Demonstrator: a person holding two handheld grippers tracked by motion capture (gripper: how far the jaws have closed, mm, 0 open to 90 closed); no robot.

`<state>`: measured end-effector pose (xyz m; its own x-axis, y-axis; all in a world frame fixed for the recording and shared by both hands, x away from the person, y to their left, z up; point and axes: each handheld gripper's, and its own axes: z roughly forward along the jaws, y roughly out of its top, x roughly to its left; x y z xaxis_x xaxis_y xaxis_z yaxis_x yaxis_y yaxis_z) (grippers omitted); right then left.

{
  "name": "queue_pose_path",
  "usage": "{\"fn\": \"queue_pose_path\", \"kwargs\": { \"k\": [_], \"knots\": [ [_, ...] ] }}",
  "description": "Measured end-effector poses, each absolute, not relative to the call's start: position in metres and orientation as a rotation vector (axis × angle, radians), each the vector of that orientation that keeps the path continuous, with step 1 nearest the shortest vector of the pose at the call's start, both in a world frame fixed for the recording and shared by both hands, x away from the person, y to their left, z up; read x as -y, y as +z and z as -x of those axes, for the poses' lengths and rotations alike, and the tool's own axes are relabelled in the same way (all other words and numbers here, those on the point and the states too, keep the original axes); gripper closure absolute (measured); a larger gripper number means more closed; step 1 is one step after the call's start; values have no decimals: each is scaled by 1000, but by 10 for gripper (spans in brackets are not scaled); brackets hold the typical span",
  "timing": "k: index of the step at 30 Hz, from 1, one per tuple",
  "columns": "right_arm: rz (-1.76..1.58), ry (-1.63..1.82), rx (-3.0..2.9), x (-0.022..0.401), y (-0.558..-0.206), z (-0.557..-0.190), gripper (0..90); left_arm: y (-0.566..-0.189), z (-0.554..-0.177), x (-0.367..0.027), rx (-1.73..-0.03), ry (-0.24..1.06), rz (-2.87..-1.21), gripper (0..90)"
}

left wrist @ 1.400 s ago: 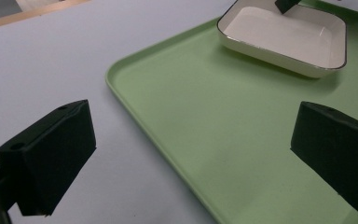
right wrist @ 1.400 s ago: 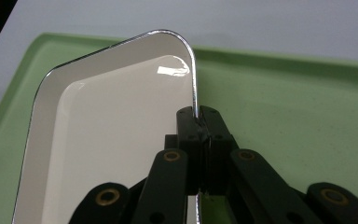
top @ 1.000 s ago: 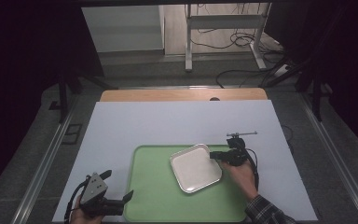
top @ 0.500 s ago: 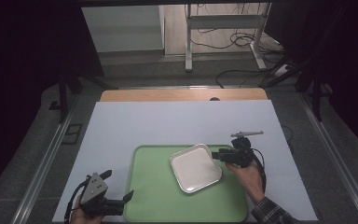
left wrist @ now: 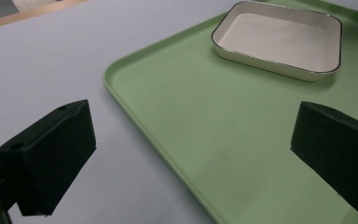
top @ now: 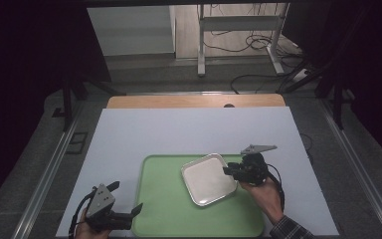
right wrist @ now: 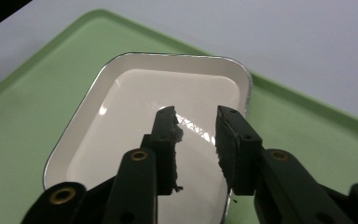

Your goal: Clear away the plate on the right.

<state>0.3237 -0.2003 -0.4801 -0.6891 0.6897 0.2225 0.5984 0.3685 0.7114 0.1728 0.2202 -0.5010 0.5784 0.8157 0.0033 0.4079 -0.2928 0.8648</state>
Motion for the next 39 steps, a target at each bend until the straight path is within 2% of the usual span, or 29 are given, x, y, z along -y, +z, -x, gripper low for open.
{"fn": "queue_pose_path", "kwargs": {
  "k": [13, 33, 39],
  "knots": [
    [-1014, 1157, -2565, 183, -478, -302, 888, -501, -173, -220, -983, 570, -1911, 0],
    [-824, 1039, -2781, 156, -494, -254, 893, -501, -173, -221, -985, 562, -1909, 0],
    [-847, 963, -2813, 166, -505, -249, 893, -501, -174, -221, -985, 560, -1910, 0]
  ]
}}
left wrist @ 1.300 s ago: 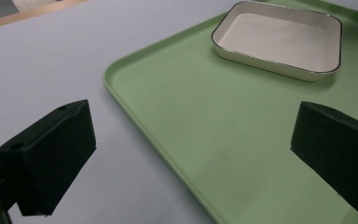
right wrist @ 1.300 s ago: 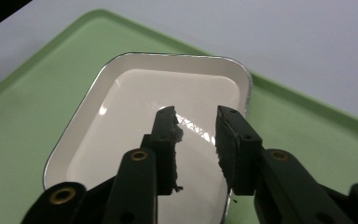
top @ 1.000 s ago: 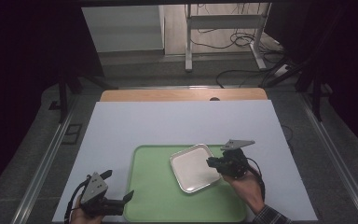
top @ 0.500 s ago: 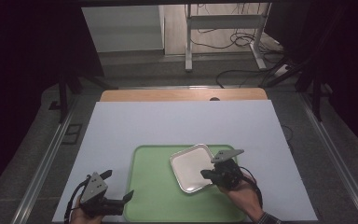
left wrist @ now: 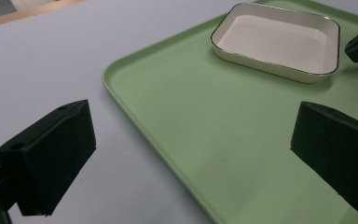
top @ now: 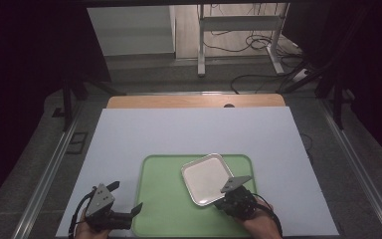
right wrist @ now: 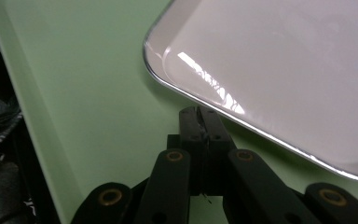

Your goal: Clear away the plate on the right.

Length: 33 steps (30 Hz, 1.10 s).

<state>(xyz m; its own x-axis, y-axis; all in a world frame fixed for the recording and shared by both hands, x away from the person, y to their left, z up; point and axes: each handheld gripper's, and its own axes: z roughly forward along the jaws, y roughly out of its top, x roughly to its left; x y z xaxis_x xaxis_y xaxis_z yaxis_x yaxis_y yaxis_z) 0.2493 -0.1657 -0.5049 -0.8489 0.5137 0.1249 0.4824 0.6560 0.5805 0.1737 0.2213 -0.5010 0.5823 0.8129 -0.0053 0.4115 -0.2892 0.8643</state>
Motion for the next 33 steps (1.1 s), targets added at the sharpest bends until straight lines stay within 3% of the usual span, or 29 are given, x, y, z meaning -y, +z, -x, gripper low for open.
{"fn": "queue_pose_path", "kwargs": {
  "k": [33],
  "knots": [
    [-787, 1001, -2823, 138, -509, -268, 893, -501, -173, -220, -979, 570, -1926, 0]
  ]
}}
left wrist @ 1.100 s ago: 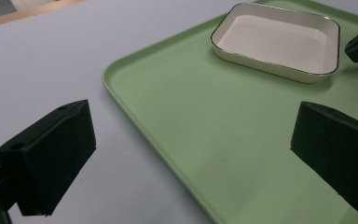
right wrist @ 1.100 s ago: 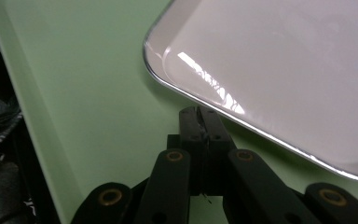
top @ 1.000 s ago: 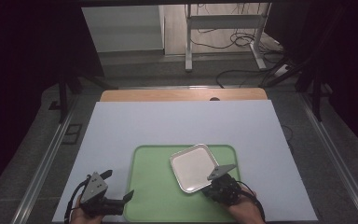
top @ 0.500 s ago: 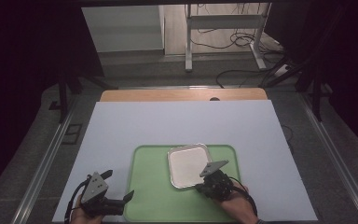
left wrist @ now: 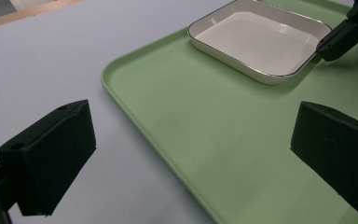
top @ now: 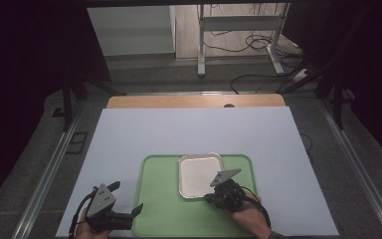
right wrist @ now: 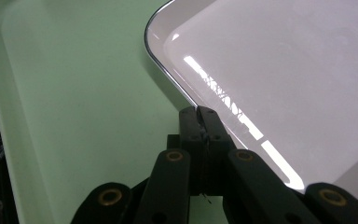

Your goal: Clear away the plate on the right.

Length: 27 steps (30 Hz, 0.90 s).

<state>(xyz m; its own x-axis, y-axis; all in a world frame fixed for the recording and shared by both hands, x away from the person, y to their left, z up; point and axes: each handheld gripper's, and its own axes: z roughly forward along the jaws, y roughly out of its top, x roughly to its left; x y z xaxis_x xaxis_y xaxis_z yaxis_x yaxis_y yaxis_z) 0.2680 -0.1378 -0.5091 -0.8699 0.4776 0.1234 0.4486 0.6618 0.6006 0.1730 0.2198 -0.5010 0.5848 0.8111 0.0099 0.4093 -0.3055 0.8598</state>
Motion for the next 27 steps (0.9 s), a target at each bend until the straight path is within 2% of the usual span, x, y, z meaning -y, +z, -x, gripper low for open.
{"fn": "queue_pose_path", "kwargs": {
  "k": [14, 27],
  "knots": [
    [-763, 1021, -2820, 131, -510, -270, 888, -501, -173, -220, -982, 571, -1924, 0],
    [-771, 1067, -2793, 136, -503, -269, 811, -501, -173, -219, -982, 569, -1921, 0]
  ]
}}
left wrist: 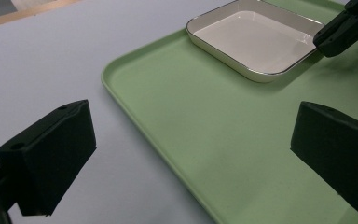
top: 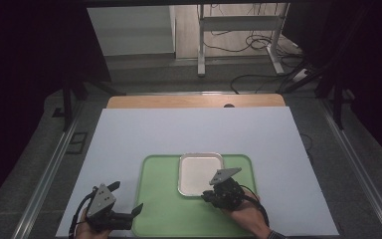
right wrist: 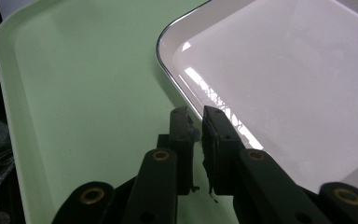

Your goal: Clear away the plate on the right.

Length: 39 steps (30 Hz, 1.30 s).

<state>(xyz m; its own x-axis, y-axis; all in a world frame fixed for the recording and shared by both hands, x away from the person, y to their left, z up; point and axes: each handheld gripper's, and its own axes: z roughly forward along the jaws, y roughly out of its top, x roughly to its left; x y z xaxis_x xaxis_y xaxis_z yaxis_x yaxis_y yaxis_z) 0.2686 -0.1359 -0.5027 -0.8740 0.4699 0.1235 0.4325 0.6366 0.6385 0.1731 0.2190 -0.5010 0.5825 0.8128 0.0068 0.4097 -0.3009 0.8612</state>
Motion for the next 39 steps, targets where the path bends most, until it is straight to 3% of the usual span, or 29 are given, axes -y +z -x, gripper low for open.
{"fn": "queue_pose_path", "kwargs": {
  "k": [28, 39],
  "knots": [
    [-814, 1112, -2658, 157, -483, -271, 602, -501, -172, -219, -973, 573, -1922, 0],
    [-843, 1140, -2579, 169, -472, -273, 482, -501, -172, -219, -972, 572, -1922, 0]
  ]
}}
